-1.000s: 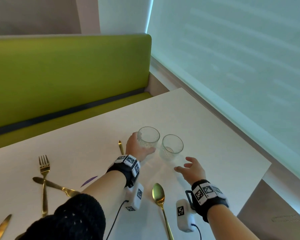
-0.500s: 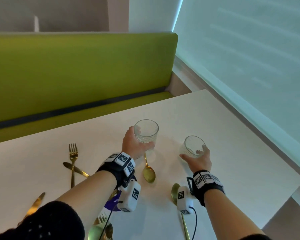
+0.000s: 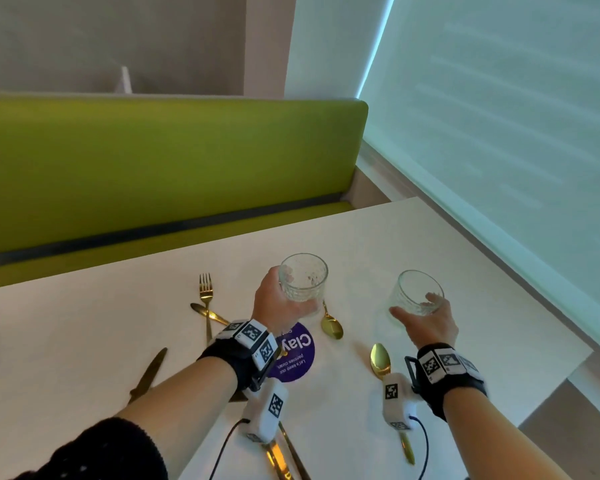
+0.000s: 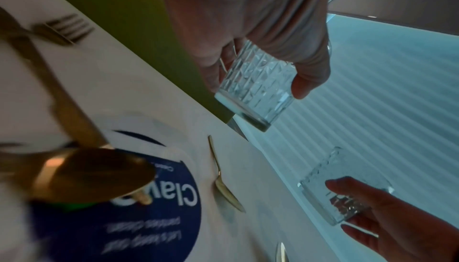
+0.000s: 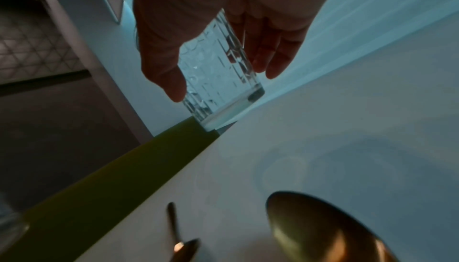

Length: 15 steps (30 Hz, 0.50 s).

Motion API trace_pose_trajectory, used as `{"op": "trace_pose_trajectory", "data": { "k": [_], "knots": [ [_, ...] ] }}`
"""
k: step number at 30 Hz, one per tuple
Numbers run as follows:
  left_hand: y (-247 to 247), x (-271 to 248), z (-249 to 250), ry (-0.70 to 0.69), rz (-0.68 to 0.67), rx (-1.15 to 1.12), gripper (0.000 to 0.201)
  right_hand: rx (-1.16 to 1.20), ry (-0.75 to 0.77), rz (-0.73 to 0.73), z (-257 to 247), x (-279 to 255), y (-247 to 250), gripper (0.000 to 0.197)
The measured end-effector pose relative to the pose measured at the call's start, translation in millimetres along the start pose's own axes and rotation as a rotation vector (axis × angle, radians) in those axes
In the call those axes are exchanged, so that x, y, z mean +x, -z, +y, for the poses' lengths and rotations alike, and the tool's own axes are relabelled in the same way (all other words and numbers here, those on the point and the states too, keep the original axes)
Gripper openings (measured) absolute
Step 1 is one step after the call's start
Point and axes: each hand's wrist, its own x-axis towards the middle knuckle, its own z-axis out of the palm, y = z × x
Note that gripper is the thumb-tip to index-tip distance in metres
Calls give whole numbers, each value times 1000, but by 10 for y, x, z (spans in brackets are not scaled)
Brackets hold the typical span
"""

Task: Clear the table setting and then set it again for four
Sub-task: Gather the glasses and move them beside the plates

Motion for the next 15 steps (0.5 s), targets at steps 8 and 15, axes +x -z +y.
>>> {"op": "trace_pose_trajectory", "data": {
  "k": [8,15],
  "knots": [
    [999,-1150,-338,-4,-17,-9,83,38,114,-107,-223,-1642,-146,73],
    [1998,-2120,-977,67,97,23,81,-41,191,-327,-275,-3121,-730,76]
  ]
}}
